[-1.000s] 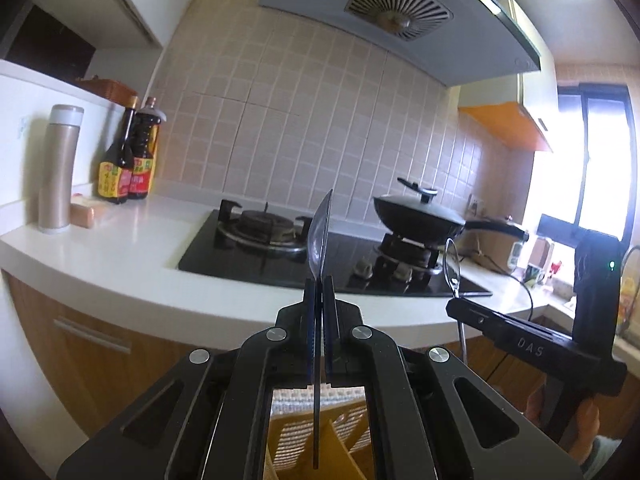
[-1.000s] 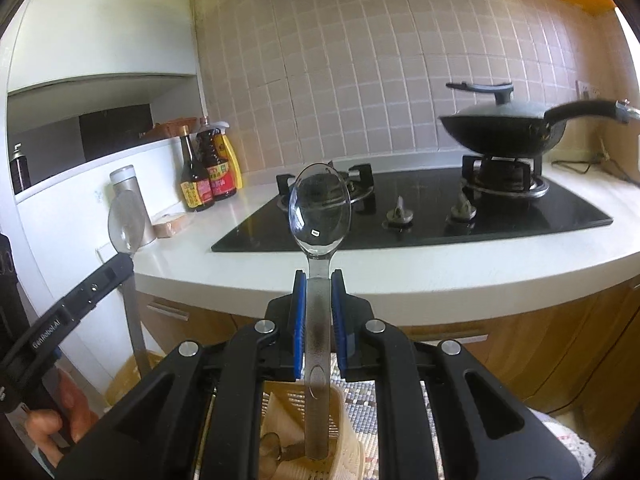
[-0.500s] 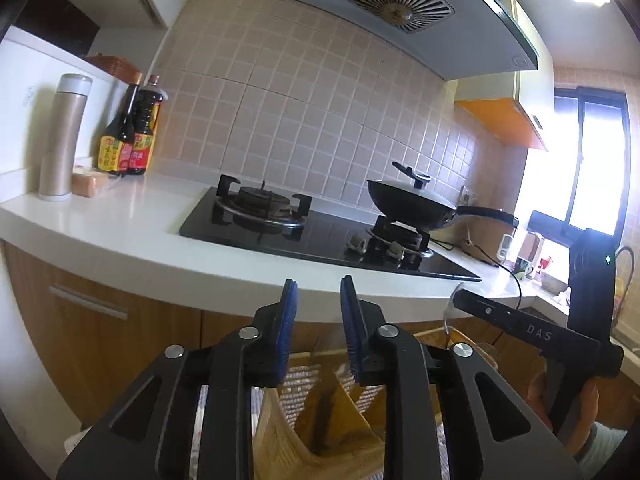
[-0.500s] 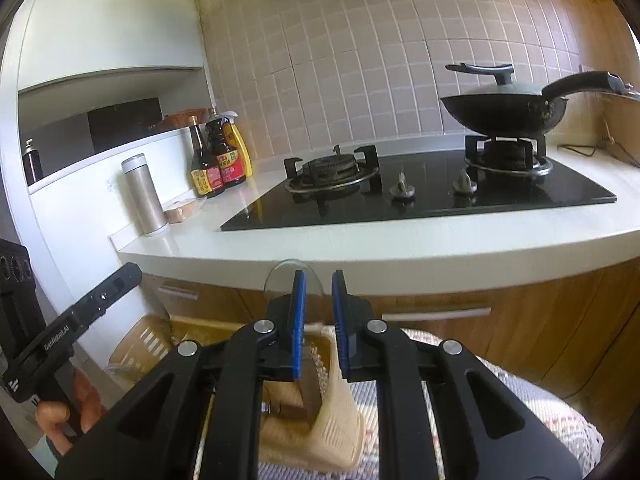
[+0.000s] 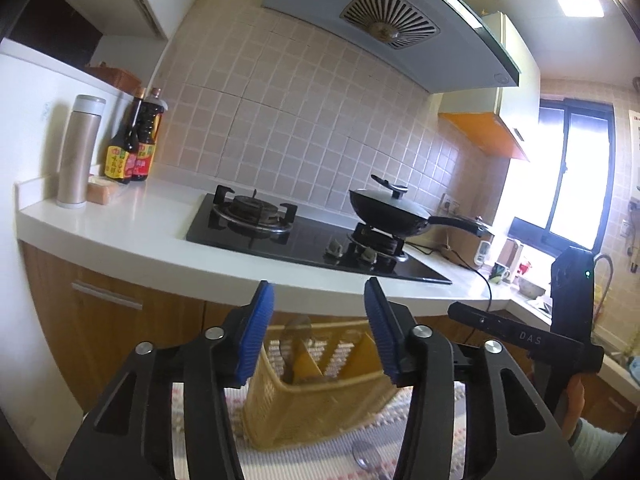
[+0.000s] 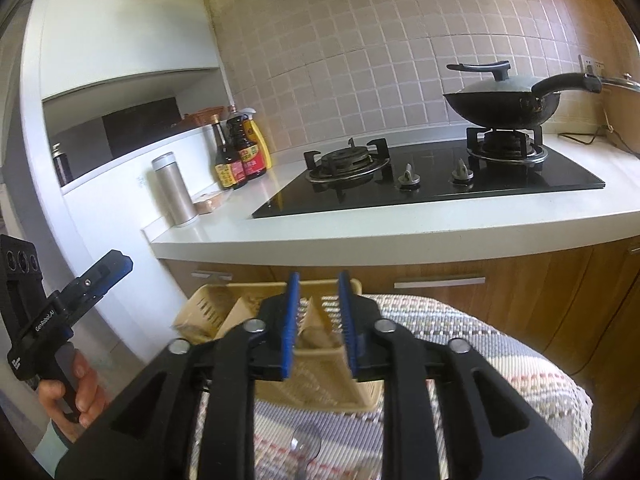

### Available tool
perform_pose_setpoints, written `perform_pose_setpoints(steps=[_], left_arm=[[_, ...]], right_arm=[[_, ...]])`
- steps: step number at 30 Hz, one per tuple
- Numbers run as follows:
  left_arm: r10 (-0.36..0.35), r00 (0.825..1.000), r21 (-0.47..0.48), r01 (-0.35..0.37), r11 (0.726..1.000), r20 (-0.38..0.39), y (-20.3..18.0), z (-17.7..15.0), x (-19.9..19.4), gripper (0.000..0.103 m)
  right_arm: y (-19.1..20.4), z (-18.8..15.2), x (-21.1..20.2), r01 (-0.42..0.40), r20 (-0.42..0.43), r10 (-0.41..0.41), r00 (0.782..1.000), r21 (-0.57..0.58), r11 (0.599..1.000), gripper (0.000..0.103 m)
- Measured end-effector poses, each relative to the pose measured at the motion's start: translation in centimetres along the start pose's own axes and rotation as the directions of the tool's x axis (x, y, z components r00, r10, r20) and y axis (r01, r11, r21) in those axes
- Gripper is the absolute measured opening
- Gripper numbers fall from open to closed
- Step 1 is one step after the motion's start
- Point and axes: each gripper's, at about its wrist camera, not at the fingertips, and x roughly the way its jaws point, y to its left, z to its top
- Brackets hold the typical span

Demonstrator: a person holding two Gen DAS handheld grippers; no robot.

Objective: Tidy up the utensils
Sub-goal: 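Grasp the black spoon with the left tool while the right tool grasps a clear spoon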

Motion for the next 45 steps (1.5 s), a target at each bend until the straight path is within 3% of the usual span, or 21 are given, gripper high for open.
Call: perform_pose_setpoints(steps=[3, 5, 6, 10, 13, 19, 21, 24, 27, 29, 31, 34, 36, 39, 41, 43, 45], left_arm=[[0.012, 0.999, -0.005, -0.013, 1.0, -0.049, -0.2, -0.6, -1.8, 0.053], [0.021, 0.994, -0.004, -0.022, 1.0, -0.107, 0.0, -1.2, -2.6, 0.055], [0.04, 0.99, 0.003, -0.04, 0.999, -0.137, 0.1, -1.5, -3.0, 0.055], [0.083, 0.966, -0.023, -0.092, 0.996, -0.246, 1.3, -3.1, -4.0, 0.055], [0.102, 0.932, -0.059, -0.13, 0.99, -0.347, 2.3, -5.2, -4.5, 0.053], [0.142, 0.832, -0.032, -0.188, 0.982, -0.536, 3.2, -9.7, -4.4, 0.053], [0.148, 0.811, -0.007, -0.185, 0.983, -0.566, 3.2, -10.7, -4.4, 0.053], [0.165, 0.789, 0.106, -0.127, 0.986, -0.591, 2.3, -11.8, -4.4, 0.053], [0.145, 0.767, 0.252, 0.022, 0.968, -0.625, 1.1, -12.6, -4.1, 0.054], [0.135, 0.753, 0.355, 0.138, 0.924, -0.644, 0.5, -13.2, -4.3, 0.055], [0.146, 0.731, 0.446, 0.234, 0.864, -0.666, 0.3, -13.9, -4.4, 0.055], [0.145, 0.684, 0.499, 0.352, 0.792, -0.714, 0.7, -14.7, -3.8, 0.055], [0.159, 0.661, 0.527, 0.404, 0.748, -0.733, 0.6, -15.2, -3.2, 0.055], [0.193, 0.65, 0.592, 0.476, 0.651, -0.735, 0.4, -16.1, -2.4, 0.055], [0.213, 0.626, 0.612, 0.535, 0.582, -0.75, 0.0, -16.9, -1.7, 0.055], [0.191, 0.618, 0.605, 0.578, 0.547, -0.763, -0.4, -16.7, -1.4, 0.051], [0.185, 0.586, 0.586, 0.628, 0.513, -0.789, -0.6, -16.7, -0.9, 0.047]], right_arm=[[0.8, -0.7, -1.2, 0.018, -0.022, -0.018, 1.0, -0.017, 1.0, 0.032], [1.0, -1.2, -1.7, 0.024, -0.043, -0.024, 0.999, -0.017, 1.0, 0.051], [1.1, -1.7, -1.9, 0.035, -0.059, -0.036, 0.998, -0.013, 0.999, 0.055], [1.5, -3.2, -1.7, 0.058, -0.142, -0.059, 0.988, -0.014, 0.998, 0.056], [1.9, -4.7, -0.7, 0.107, -0.238, -0.113, 0.965, -0.038, 0.994, 0.056], [2.6, -7.6, 1.8, 0.105, -0.41, -0.118, 0.904, -0.054, 0.993, 0.055], [2.7, -8.2, 2.3, 0.105, -0.441, -0.12, 0.889, -0.058, 0.993, 0.053], [3.0, -9.5, 3.6, 0.096, -0.512, -0.111, 0.852, -0.056, 0.994, 0.049], [2.8, -10.3, 4.4, 0.091, -0.553, -0.102, 0.827, -0.046, 0.995, 0.049], [2.7, -11.0, 4.9, 0.097, -0.578, -0.104, 0.809, -0.044, 0.994, 0.049], [2.5, -11.5, 5.3, 0.095, -0.6, -0.101, 0.794, -0.041, 0.995, 0.049], [2.4, -12.1, 6.2, 0.099, -0.632, -0.099, 0.769, -0.035, 0.994, 0.049], [2.1, -12.6, 7.0, 0.108, -0.658, -0.096, 0.747, -0.022, 0.994, 0.049], [1.8, -13.0, 8.0, 0.113, -0.692, -0.074, 0.718, 0.01, 0.994, 0.044], [1.8, -13.2, 8.7, 0.118, -0.712, -0.065, 0.699, 0.026, 0.993, 0.038], [1.9, -13.4, 9.3, 0.125, -0.727, -0.059, 0.685, 0.037, 0.991, 0.038], [2.1, -13.4, 9.8, 0.141, -0.733, -0.068, 0.676, 0.039, 0.989, 0.037]])
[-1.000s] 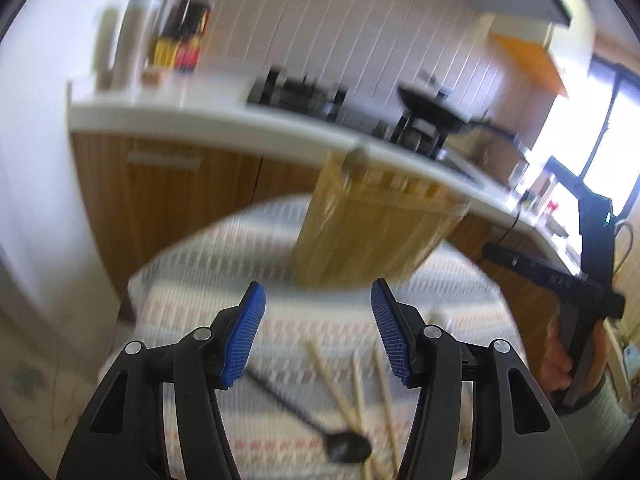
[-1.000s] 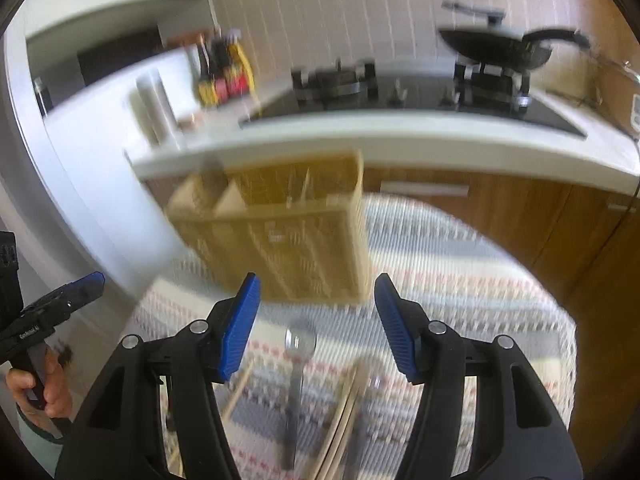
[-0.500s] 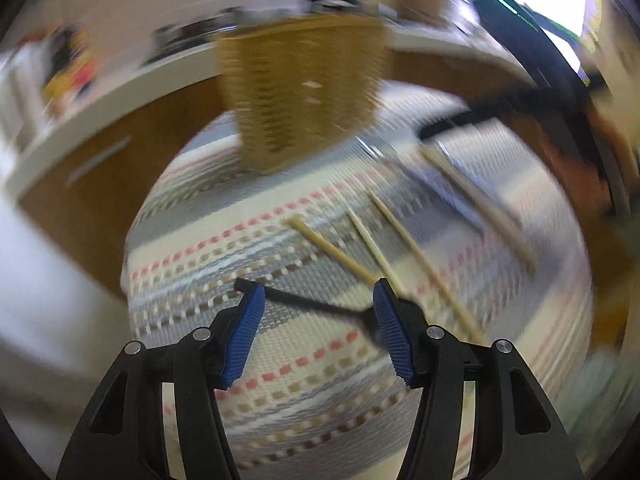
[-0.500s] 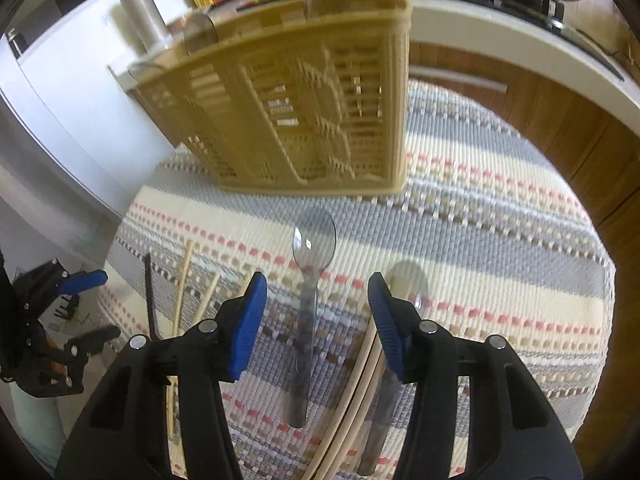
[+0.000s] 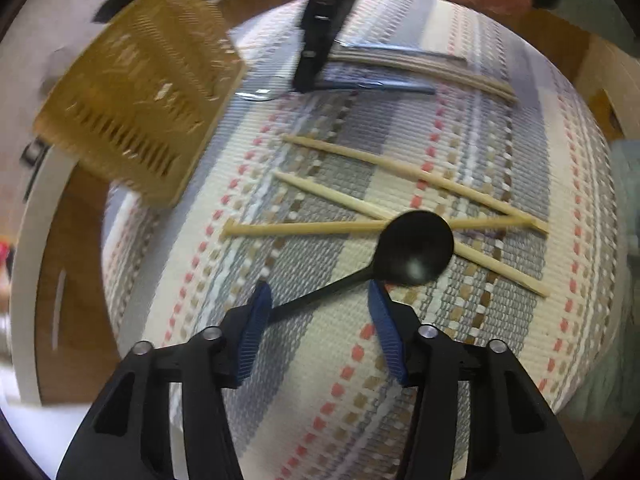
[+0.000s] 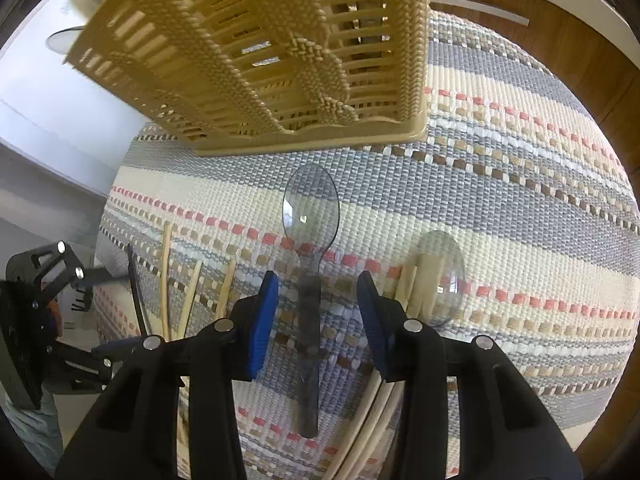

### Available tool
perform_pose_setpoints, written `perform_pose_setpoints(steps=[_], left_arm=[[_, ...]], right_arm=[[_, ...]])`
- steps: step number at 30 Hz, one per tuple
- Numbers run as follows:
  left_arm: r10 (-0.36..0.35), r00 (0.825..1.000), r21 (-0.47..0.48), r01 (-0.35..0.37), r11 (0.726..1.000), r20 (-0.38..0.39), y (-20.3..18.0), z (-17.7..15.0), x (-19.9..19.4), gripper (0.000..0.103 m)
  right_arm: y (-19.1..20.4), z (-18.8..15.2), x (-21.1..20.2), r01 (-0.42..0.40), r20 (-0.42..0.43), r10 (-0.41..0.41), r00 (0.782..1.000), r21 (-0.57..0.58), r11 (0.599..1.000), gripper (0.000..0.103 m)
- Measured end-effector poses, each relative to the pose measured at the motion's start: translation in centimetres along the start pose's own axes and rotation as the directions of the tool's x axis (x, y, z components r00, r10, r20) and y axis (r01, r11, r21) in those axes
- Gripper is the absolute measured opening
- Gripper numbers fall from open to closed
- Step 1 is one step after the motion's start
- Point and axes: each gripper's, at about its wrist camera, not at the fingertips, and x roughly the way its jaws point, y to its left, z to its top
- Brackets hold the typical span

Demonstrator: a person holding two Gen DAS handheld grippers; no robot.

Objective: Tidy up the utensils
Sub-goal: 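Grasp the black spoon with the left tool while the right tool grasps a clear spoon, then carry the black and clear spoons over the caddy and open both tools to drop them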

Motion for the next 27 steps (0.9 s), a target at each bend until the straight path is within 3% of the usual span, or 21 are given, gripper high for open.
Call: perform_pose_setpoints(steps=[3, 7, 11, 16, 18, 21, 22, 27], left_arm=[[-0.063, 0.998, 0.05, 0.064, 0.997, -0.014, 0.3, 0.4, 0.1, 0.039], [-0.15, 0.989, 0.021, 0.15, 0.988, -0.02, 1.4, 0.5, 0.4, 0.033], [-0.162, 0.987, -0.031, 0.161, 0.986, -0.008, 1.8, 0.4, 0.2, 0.026], [-0.098, 0.995, -0.214, 0.098, 0.972, 0.007, 1.7, -0.9, -0.7, 0.009], [-0.089, 0.996, -0.336, 0.094, 0.937, 0.032, 2.3, -1.5, -0.8, 0.005], [-0.112, 0.989, -0.536, 0.144, 0.832, 0.092, 2.8, -3.4, -1.2, 0.005], [-0.116, 0.987, -0.579, 0.159, 0.799, 0.112, 2.6, -4.0, -1.4, 0.005], [-0.127, 0.986, -0.701, 0.168, 0.694, 0.11, 3.0, -5.2, -1.4, 0.005]], right_arm=[[0.4, 0.4, 0.4, 0.019, -0.009, -0.019, 1.0, 0.003, 1.0, 0.036], [1.7, 0.6, 1.1, 0.082, -0.007, -0.083, 0.997, -0.027, 0.996, 0.034], [3.8, 0.2, 1.8, 0.161, 0.0, -0.161, 0.987, -0.099, 0.982, 0.011], [5.2, -0.7, 2.1, 0.19, 0.031, -0.187, 0.982, -0.141, 0.972, 0.011], [5.3, -0.9, 2.2, 0.172, 0.04, -0.169, 0.985, -0.124, 0.977, 0.011], [4.1, -1.6, 1.5, 0.141, 0.05, -0.137, 0.989, -0.099, 0.985, 0.011], [3.8, -1.8, 1.3, 0.13, 0.052, -0.126, 0.991, -0.092, 0.987, 0.011], [2.6, -2.7, 0.6, 0.097, 0.057, -0.093, 0.994, -0.08, 0.992, 0.011]])
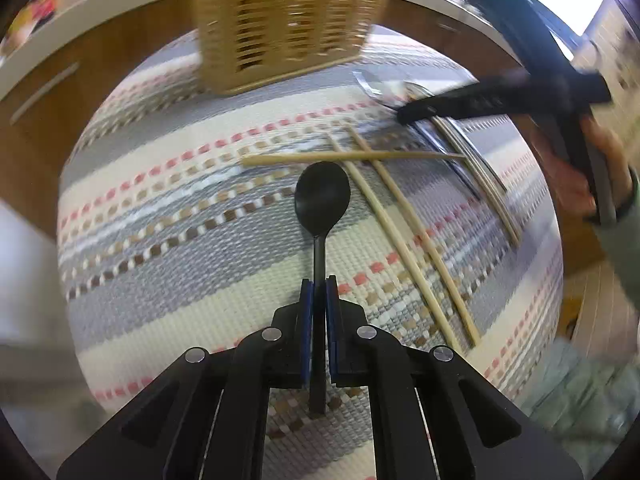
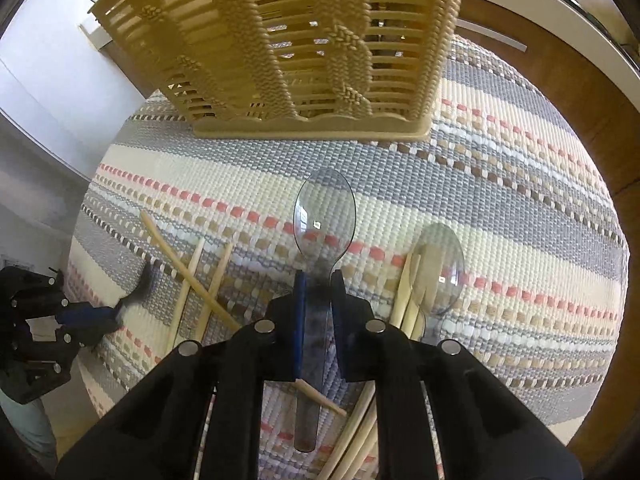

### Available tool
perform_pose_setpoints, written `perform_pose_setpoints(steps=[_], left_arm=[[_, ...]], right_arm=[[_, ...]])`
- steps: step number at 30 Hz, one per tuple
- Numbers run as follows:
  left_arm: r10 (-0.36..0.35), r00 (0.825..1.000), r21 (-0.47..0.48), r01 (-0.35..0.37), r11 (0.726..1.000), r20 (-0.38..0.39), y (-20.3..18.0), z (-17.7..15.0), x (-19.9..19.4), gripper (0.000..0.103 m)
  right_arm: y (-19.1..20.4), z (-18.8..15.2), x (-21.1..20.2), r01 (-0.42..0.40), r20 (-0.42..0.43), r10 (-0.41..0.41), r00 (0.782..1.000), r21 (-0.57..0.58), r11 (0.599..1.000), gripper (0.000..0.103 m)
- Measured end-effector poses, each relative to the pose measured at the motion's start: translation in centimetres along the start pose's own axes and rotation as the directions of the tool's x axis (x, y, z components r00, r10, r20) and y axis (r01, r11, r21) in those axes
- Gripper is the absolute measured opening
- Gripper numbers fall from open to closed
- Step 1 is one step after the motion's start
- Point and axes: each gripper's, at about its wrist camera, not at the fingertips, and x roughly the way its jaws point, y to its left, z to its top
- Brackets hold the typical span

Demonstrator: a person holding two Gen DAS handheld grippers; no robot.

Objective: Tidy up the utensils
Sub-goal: 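Carry the black and clear spoons over the caddy and open both tools to drop them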

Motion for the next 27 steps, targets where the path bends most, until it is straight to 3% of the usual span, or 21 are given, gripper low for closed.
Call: perform_pose_setpoints(steps=[2, 4, 10, 11, 12, 13, 15, 19, 22, 24, 27], left_arm=[[0.021, 1.0, 0.006, -0.021, 1.0, 0.0, 0.1, -0.1, -0.4, 0.008], [0.014, 1.0, -0.001, -0.014, 1.0, -0.011, -0.1, 0.4, -0.5, 0.02], [0.052, 0.998, 0.036, -0.05, 0.998, -0.039, -2.0, 2.5, 1.5, 0.021], [0.085, 0.995, 0.054, -0.082, 0.995, -0.049, -2.4, 2.7, 1.7, 0.018], [0.104, 0.993, 0.06, -0.101, 0.993, -0.055, -3.5, 3.7, 3.1, 0.005], [0.111, 0.992, 0.058, -0.107, 0.993, -0.062, -3.7, 3.8, 3.2, 0.005], [0.101, 0.994, 0.055, -0.099, 0.994, -0.037, -4.3, 4.2, 2.9, 0.004], [0.01, 0.993, 0.021, -0.013, 1.0, 0.115, -5.3, 5.4, -0.8, 0.004], [-0.027, 0.965, 0.015, 0.023, 1.0, 0.262, -5.5, 6.5, -5.1, 0.005], [-0.036, 0.936, 0.005, 0.037, 0.999, 0.351, -5.5, 8.0, -7.7, 0.005], [-0.008, 0.874, -0.003, 0.01, 1.0, 0.487, -5.6, 10.4, -11.0, 0.005]], right_arm=[[-0.5, -0.4, -0.3, -0.012, 0.009, 0.012, 1.0, 0.009, 1.0, 0.011], [-1.0, -0.5, -0.5, -0.029, 0.019, 0.029, 0.999, 0.023, 0.999, 0.011], [-4.0, -0.7, -2.5, -0.067, 0.047, 0.065, 0.997, 0.043, 0.997, 0.011], [-4.4, -0.8, -3.0, -0.07, 0.056, 0.068, 0.996, 0.041, 0.997, 0.011], [-4.7, -0.9, -3.6, -0.076, 0.07, 0.074, 0.995, 0.037, 0.996, 0.011], [-4.9, -0.9, -4.2, -0.085, 0.084, 0.082, 0.993, 0.032, 0.996, 0.011], [-4.9, -1.0, -5.9, -0.107, 0.138, 0.105, 0.985, 0.002, 0.994, 0.011], [-4.5, -1.5, -11.1, -0.137, 0.278, 0.155, 0.948, -0.085, 0.987, 0.01], [-4.4, -0.8, -14.7, -0.254, 0.343, 0.271, 0.9, -0.094, 0.963, 0.011], [-4.4, -0.1, -17.1, -0.282, 0.404, 0.301, 0.864, -0.108, 0.953, 0.011], [-2.8, 1.6, -18.9, -0.285, 0.487, 0.312, 0.816, -0.13, 0.95, 0.01]])
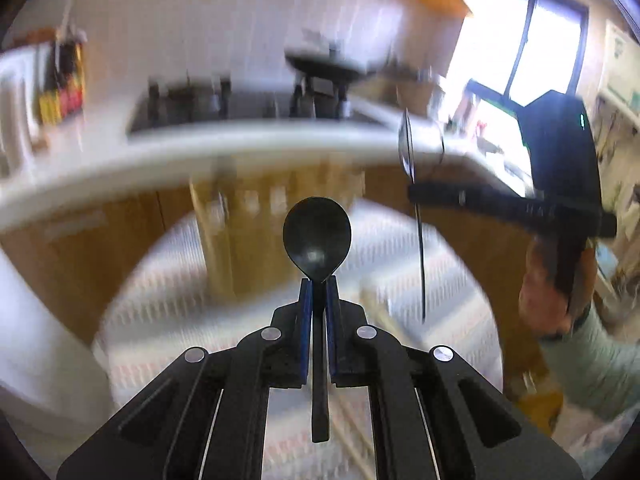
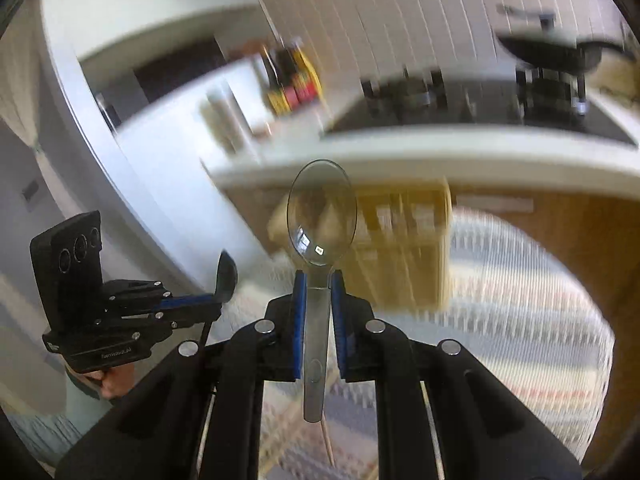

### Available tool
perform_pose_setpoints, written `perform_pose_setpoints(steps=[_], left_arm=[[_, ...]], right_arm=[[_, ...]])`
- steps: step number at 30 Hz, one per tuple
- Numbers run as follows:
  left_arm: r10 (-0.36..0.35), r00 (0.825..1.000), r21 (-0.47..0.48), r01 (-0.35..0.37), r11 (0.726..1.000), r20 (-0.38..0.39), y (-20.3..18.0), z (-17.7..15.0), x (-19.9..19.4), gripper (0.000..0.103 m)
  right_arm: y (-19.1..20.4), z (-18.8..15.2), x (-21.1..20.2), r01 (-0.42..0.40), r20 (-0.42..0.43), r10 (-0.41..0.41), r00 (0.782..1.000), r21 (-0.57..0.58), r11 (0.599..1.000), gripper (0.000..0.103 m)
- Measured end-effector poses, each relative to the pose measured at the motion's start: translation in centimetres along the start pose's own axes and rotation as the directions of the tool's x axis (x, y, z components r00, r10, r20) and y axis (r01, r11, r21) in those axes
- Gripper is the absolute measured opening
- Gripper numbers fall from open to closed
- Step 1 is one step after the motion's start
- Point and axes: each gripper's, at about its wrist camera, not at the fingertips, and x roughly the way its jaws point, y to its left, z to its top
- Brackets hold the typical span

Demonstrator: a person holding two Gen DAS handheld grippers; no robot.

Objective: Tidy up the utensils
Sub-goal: 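Carry the black and clear spoons over the caddy and open both tools to drop them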

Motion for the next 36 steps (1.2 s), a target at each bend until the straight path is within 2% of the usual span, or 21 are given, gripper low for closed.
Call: perform_pose_setpoints(steps=[3, 5, 6, 8, 10, 12, 14, 16, 17, 19, 20, 24, 29, 34, 36], left_arm=[[-0.008, 0.991, -0.056, 0.015, 0.998, 0.132, 0.5, 3.5, -1.0, 0.005], [0.027, 0.974, -0.066, -0.012, 0.998, 0.227, 0.7, 5.6, -1.5, 0.005], [0.04, 0.964, -0.07, -0.023, 0.997, 0.263, 1.0, 6.3, -1.7, 0.005], [0.02, 0.946, -0.093, 0.011, 0.996, 0.325, 1.5, 7.7, -1.1, 0.005], [0.012, 0.936, -0.108, 0.028, 0.994, 0.352, 1.8, 8.6, 0.1, 0.005], [0.036, 0.926, -0.112, 0.007, 0.994, 0.375, 2.1, 8.5, 0.4, 0.005], [0.063, 0.91, -0.114, -0.017, 0.993, 0.409, 2.2, 8.3, 1.2, 0.005], [0.089, 0.894, -0.125, -0.037, 0.991, 0.44, 2.7, 7.6, 1.8, 0.005], [0.111, 0.88, -0.134, -0.054, 0.989, 0.462, 3.0, 7.0, 2.1, 0.005], [0.157, 0.839, -0.15, -0.091, 0.985, 0.521, 3.5, 5.7, 2.5, 0.005], [0.174, 0.832, -0.155, -0.107, 0.982, 0.526, 4.1, 5.4, 3.0, 0.005], [0.206, 0.821, -0.168, -0.135, 0.976, 0.533, 4.6, 4.3, 4.7, 0.005], [0.215, 0.829, -0.165, -0.149, 0.975, 0.517, 5.0, 3.7, 6.5, 0.005], [0.218, 0.836, -0.151, -0.163, 0.975, 0.504, 5.1, 2.9, 7.3, 0.006], [0.22, 0.837, -0.157, -0.161, 0.974, 0.502, 5.1, 2.7, 7.2, 0.006]], right_arm=[[1.3, 2.6, -0.9, 0.051, 0.124, -0.046, 0.991, -0.037, 0.998, 0.01], [1.8, 3.8, -1.2, 0.077, 0.184, -0.065, 0.981, -0.054, 0.996, 0.01], [1.9, 4.7, -1.6, 0.1, 0.228, -0.084, 0.97, -0.063, 0.993, 0.01], [1.6, 5.8, -2.2, 0.142, 0.283, -0.117, 0.952, -0.07, 0.987, 0.01], [1.3, 6.8, -2.4, 0.197, 0.348, -0.166, 0.923, -0.055, 0.979, 0.01], [0.7, 7.3, -2.0, 0.272, 0.397, -0.237, 0.887, -0.033, 0.962, 0.01], [-0.3, 7.7, -1.2, 0.298, 0.406, -0.265, 0.875, -0.018, 0.954, 0.01], [-1.6, 7.8, 0.2, 0.294, 0.4, -0.269, 0.876, -0.001, 0.956, 0.011], [-2.2, 7.8, 0.7, 0.293, 0.396, -0.272, 0.877, 0.007, 0.956, 0.011], [-3.3, 7.8, 1.9, 0.288, 0.389, -0.273, 0.88, 0.02, 0.957, 0.011], [-3.7, 7.7, 2.4, 0.294, 0.389, -0.28, 0.877, 0.025, 0.955, 0.011], [-4.9, 6.8, 4.6, 0.305, 0.367, -0.294, 0.883, 0.028, 0.952, 0.011], [-5.3, 6.0, 6.0, 0.335, 0.349, -0.315, 0.883, 0.002, 0.942, 0.011], [-5.9, 5.4, 6.5, 0.316, 0.331, -0.297, 0.896, -0.005, 0.949, 0.011], [-6.0, 5.3, 6.4, 0.294, 0.313, -0.278, 0.908, -0.004, 0.956, 0.011]])
